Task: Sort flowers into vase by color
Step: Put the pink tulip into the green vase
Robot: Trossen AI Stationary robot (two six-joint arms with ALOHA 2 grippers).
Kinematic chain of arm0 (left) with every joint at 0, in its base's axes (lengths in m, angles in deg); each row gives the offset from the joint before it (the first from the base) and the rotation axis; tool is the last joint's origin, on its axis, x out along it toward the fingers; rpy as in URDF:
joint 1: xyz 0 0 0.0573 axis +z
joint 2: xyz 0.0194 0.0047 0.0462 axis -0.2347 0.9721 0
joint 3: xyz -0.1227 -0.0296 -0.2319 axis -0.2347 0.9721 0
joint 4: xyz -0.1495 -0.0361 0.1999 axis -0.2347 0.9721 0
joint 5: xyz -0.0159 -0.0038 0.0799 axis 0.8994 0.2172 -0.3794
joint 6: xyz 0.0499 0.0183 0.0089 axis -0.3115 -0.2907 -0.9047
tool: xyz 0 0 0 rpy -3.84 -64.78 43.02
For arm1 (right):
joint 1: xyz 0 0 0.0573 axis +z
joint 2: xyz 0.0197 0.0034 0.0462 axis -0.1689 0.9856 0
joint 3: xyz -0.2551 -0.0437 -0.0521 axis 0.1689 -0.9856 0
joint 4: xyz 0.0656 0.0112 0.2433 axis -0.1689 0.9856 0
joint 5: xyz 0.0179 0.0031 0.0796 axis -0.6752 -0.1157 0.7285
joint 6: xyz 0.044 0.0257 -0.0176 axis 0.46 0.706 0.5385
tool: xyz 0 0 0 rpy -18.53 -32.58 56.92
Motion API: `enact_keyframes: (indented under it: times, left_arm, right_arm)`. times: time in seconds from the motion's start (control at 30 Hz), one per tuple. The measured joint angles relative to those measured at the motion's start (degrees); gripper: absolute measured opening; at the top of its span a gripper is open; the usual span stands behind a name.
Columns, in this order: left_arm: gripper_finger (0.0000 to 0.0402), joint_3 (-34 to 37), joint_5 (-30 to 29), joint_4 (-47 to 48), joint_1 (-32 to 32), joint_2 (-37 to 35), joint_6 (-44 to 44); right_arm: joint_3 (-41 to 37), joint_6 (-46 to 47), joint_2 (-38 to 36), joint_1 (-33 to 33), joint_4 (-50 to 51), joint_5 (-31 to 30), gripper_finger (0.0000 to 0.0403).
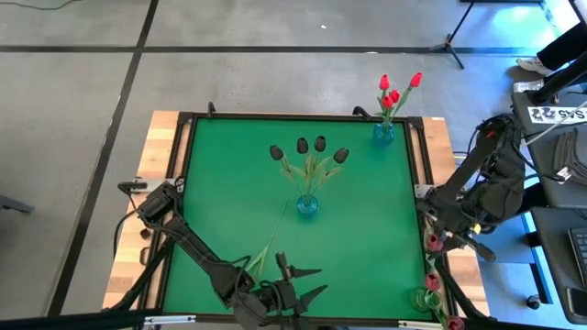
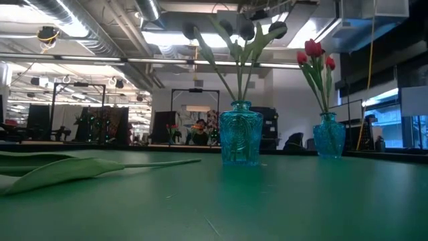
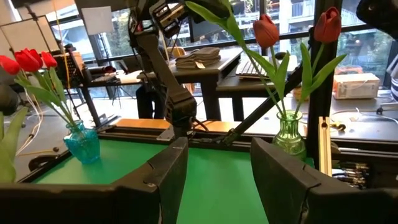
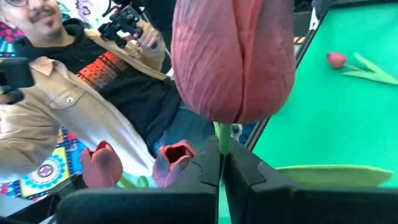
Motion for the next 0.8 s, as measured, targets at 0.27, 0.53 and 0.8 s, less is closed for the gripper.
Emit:
enact_keyframes:
  times: [0.27,0.53,0.8]
  left_arm:
    - [0.0172,0.0,0.0,0.9,-0.2,0.0,1.3]
    - [0.0172,0.0,1.7,0.8,1.1,0.0,1.2]
    - [0.0172,0.0,7.5,0.8,3.7,0.0,1.5]
  right_arm:
    - [0.0,4.4,-0.1,22.1,0.4,-19.4,0.0003]
    - [0.0,10.2,3.8,40.7,0.5,-38.8,0.0004]
    - [0.0,13.0,9.2,44.2,0.4,-48.5,0.0004]
